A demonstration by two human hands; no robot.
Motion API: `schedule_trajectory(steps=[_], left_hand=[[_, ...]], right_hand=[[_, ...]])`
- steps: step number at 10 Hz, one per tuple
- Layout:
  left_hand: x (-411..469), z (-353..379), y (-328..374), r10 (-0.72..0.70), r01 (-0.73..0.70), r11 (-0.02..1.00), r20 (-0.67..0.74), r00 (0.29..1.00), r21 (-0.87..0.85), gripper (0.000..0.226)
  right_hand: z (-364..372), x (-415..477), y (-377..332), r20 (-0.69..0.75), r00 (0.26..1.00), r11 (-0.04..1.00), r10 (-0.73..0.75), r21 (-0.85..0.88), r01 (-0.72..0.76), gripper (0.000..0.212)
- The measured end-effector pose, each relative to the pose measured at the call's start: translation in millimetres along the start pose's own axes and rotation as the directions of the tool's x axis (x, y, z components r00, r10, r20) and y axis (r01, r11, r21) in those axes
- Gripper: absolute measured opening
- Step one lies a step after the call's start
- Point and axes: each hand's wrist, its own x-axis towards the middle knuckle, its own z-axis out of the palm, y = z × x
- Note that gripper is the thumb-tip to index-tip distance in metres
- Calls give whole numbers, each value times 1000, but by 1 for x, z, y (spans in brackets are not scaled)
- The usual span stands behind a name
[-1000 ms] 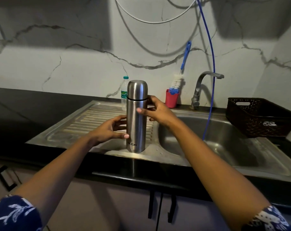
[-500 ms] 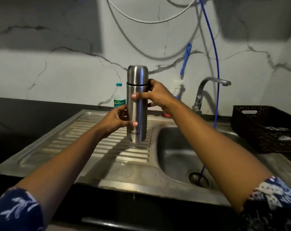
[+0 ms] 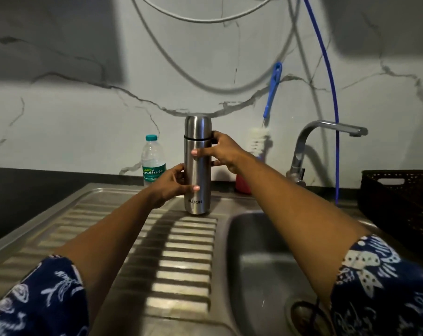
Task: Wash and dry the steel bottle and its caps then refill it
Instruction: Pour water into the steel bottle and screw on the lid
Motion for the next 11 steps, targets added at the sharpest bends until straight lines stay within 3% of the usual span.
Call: schedule_trajectory(steps=[9,10,11], left_hand=[[23,-3,-24,-60,62,998,-88,994,15,67],[19,1,-16,-140,144,989,-119,983,25,74],[-5,15,0,-185,269,936,-332,925,228,69]], right_hand=[[11,36,34,5,1000,998,-1,-57,1,75],[11,27,29,-19,999,992,35,-124,-37,83],[12,7,21,-113,991,953,76,-284,-106,97]])
